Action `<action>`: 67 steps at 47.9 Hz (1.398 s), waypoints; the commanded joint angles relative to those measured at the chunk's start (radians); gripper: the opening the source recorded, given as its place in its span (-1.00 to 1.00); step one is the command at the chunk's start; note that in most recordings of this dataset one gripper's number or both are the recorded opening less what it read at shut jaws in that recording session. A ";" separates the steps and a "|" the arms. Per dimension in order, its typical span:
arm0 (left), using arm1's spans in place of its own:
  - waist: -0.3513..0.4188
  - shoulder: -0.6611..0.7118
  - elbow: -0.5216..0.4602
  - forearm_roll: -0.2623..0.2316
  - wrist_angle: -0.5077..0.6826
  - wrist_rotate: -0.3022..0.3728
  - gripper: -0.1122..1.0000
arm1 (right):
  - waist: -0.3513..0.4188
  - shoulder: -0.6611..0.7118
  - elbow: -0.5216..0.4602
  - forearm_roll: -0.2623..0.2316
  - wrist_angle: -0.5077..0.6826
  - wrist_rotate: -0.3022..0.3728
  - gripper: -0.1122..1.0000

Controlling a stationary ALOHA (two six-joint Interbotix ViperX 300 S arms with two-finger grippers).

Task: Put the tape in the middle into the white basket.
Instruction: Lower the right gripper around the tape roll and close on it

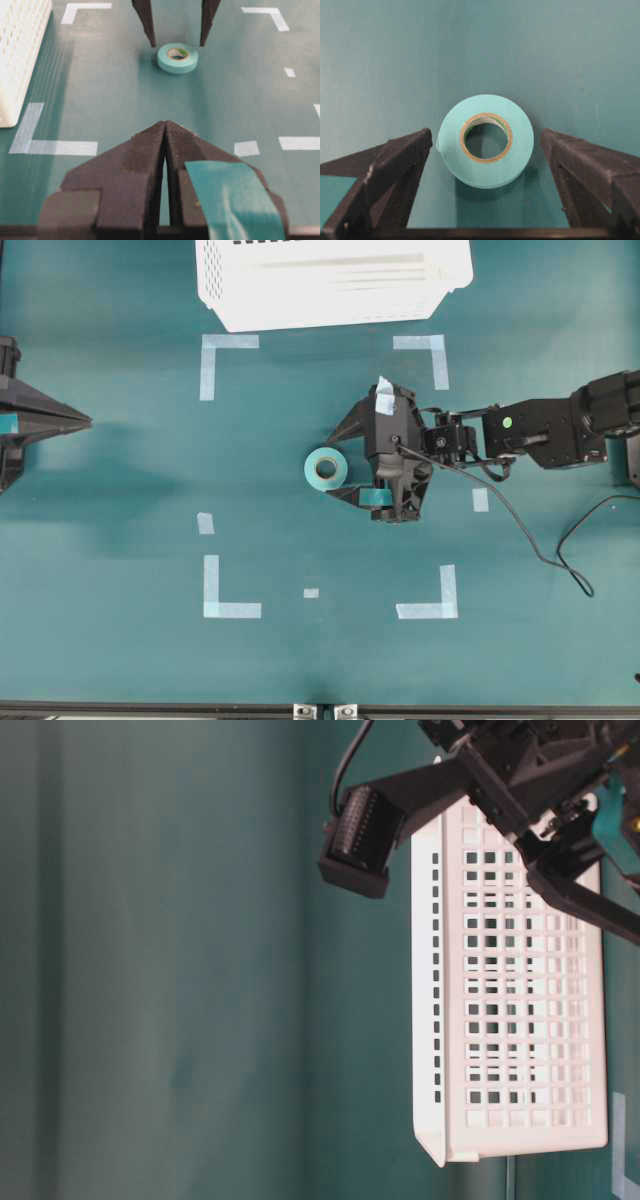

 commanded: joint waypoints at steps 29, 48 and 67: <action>-0.002 0.008 -0.012 0.000 -0.008 0.002 -0.99 | -0.003 0.029 -0.046 0.003 -0.011 0.002 0.99; -0.002 0.009 -0.012 0.000 -0.008 0.002 -0.99 | -0.003 0.057 -0.064 0.003 -0.011 0.002 0.99; -0.002 0.008 -0.012 0.000 -0.008 0.002 -0.99 | -0.006 0.064 -0.074 0.006 -0.011 0.003 0.99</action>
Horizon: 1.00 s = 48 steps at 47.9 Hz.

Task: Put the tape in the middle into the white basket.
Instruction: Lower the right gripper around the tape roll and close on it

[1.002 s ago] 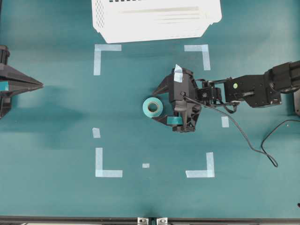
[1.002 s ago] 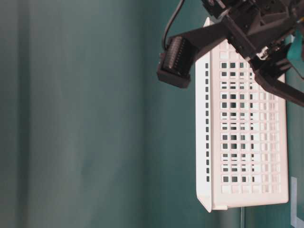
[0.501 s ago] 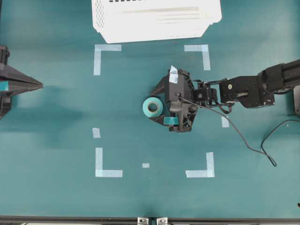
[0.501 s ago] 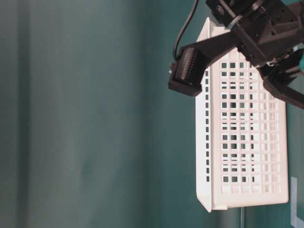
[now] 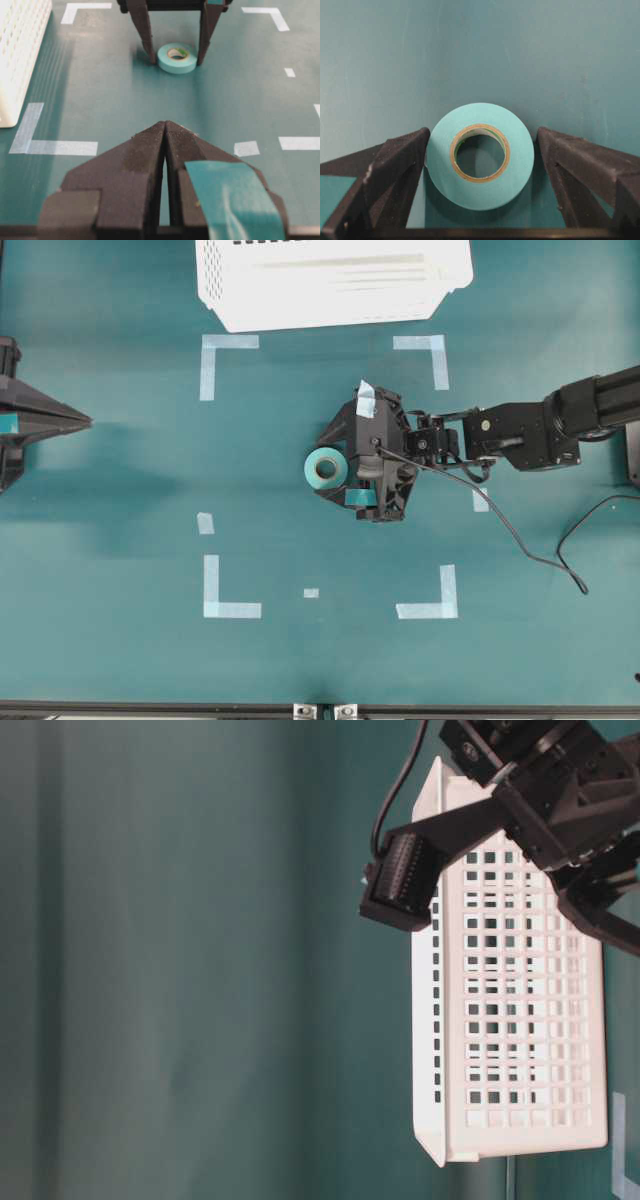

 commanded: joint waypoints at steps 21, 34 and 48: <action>-0.002 0.008 -0.014 -0.002 -0.008 0.003 -0.99 | 0.000 -0.015 -0.017 0.003 0.003 0.003 0.95; -0.002 0.009 -0.012 -0.002 -0.008 0.003 -0.99 | 0.002 -0.015 -0.017 0.003 0.012 0.003 0.40; -0.002 0.008 -0.014 -0.002 -0.008 0.003 -0.99 | 0.002 -0.018 -0.017 0.003 0.021 0.003 0.40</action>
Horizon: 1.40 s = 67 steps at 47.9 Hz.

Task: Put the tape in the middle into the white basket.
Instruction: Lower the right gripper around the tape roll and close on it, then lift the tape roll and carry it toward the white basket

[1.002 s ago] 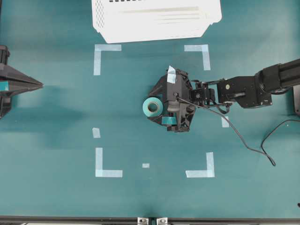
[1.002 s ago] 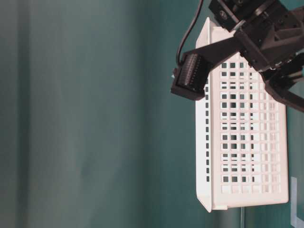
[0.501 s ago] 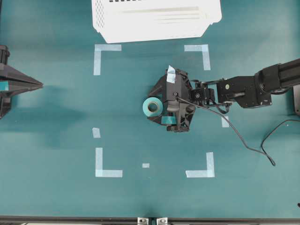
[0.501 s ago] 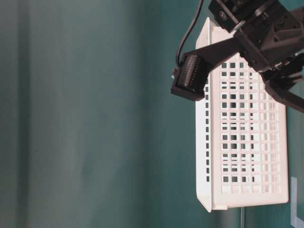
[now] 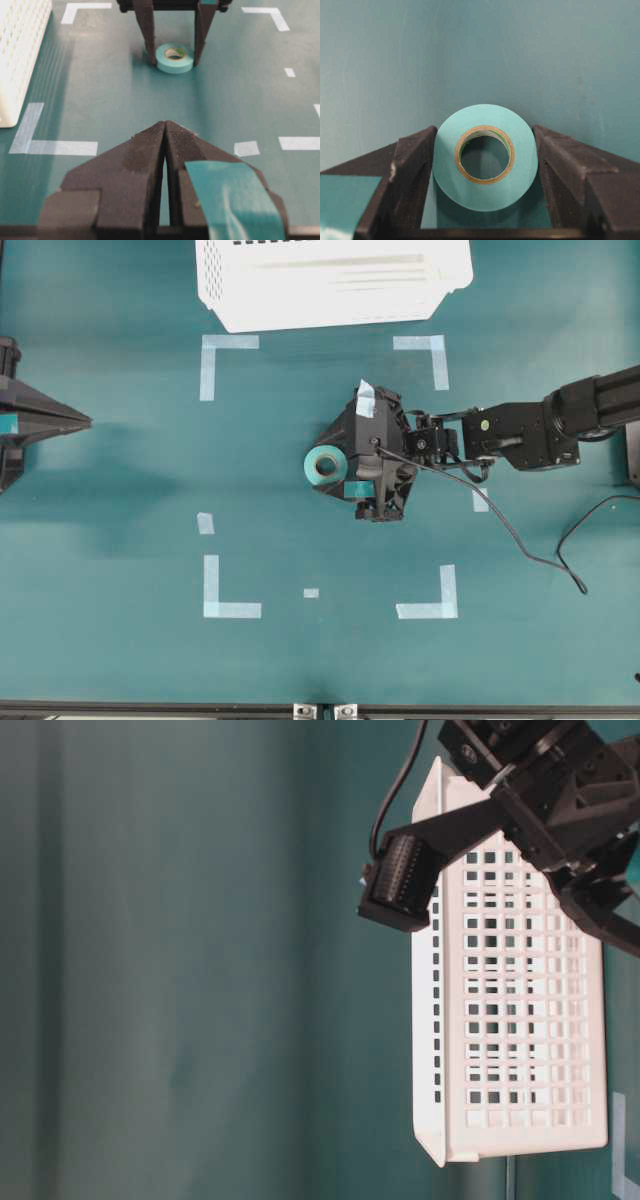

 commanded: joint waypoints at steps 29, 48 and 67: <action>-0.002 0.009 -0.012 0.000 -0.008 0.002 -0.99 | 0.003 -0.239 -0.014 0.000 0.150 0.002 0.40; -0.002 0.009 -0.014 0.000 -0.008 0.002 -0.99 | 0.003 -0.394 -0.014 -0.008 0.252 -0.002 0.40; -0.002 0.008 -0.012 0.000 -0.008 0.002 -0.99 | -0.014 -0.483 -0.017 -0.011 0.275 -0.008 0.40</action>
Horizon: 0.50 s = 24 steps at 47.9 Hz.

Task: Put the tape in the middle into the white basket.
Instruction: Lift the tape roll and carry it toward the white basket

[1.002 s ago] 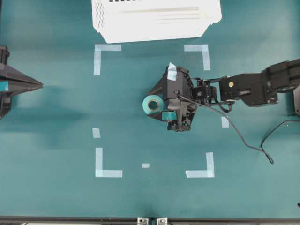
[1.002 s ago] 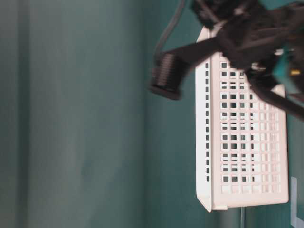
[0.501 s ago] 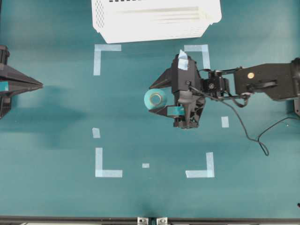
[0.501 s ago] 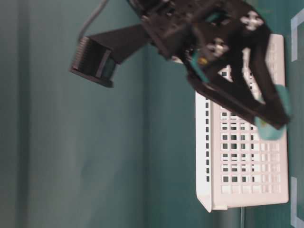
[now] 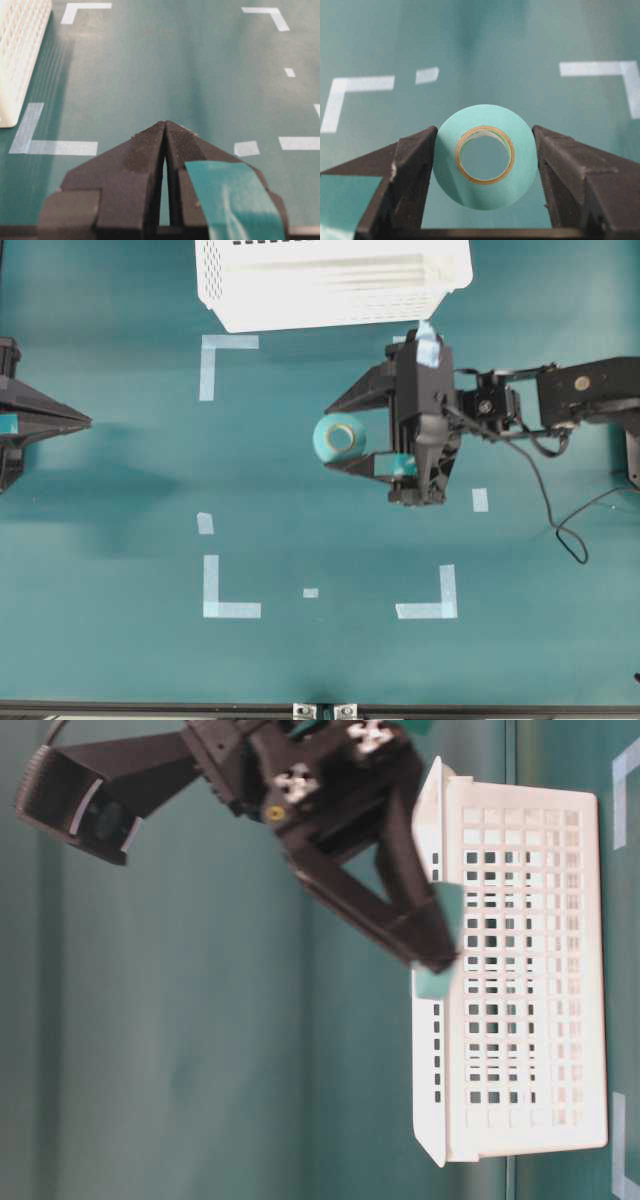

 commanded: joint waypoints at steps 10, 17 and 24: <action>-0.003 0.008 -0.014 -0.002 -0.008 0.002 -0.99 | -0.014 -0.071 -0.028 -0.012 0.014 -0.005 0.40; -0.002 0.008 -0.012 -0.002 -0.008 0.002 -0.99 | -0.014 -0.075 -0.043 -0.038 0.037 -0.005 0.40; -0.002 0.008 -0.012 -0.002 -0.008 0.002 -0.99 | -0.014 -0.075 -0.060 -0.043 0.063 -0.005 0.40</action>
